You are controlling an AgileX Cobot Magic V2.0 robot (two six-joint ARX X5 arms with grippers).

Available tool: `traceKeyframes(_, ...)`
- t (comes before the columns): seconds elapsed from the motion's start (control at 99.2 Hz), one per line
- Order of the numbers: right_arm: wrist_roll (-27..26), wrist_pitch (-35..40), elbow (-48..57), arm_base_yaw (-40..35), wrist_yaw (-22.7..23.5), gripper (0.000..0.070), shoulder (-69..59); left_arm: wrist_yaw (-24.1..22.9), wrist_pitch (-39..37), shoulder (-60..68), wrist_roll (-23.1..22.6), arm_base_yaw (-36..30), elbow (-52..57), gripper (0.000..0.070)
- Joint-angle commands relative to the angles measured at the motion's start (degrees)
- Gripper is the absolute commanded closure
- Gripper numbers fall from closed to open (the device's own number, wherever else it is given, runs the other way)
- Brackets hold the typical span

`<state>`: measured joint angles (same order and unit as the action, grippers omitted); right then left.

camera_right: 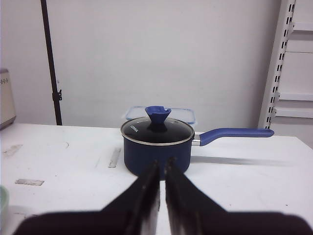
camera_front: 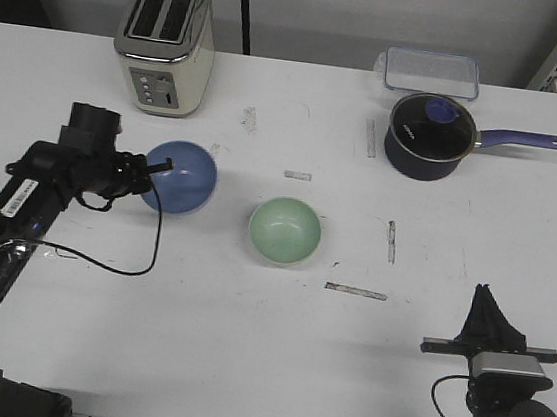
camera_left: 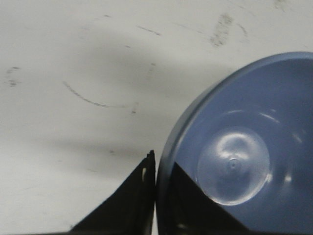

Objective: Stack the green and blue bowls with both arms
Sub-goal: 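Lift the blue bowl with the left gripper and carry it over the green bowl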

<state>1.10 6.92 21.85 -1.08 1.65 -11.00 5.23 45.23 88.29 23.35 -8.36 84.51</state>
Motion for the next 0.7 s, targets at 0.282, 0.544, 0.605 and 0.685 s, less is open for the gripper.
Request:
traceKeyframes(0.282,0.24,-0.87,0.09,-0.02,-0.15,0.069,0.11,0.59,4.61,15.12,0.31,-15.78,14.69,0.0699)
traceKeyframes(0.544,0.24,-0.87,0.09,-0.02,-0.15,0.069,0.11,2.34,4.0,18.86,0.31,-21.07,17.27,0.0699)
traceKeyframes(0.605,0.24,-0.87,0.09,-0.02,-0.15,0.069,0.11,2.32,3.91,19.43,0.31,-21.86,17.27,0.0699)
traceKeyframes(0.685,0.24,-0.87,0.09,-0.02,-0.15,0.069,0.11,2.34,3.1,19.91,0.28,-22.95,17.27,0.0699)
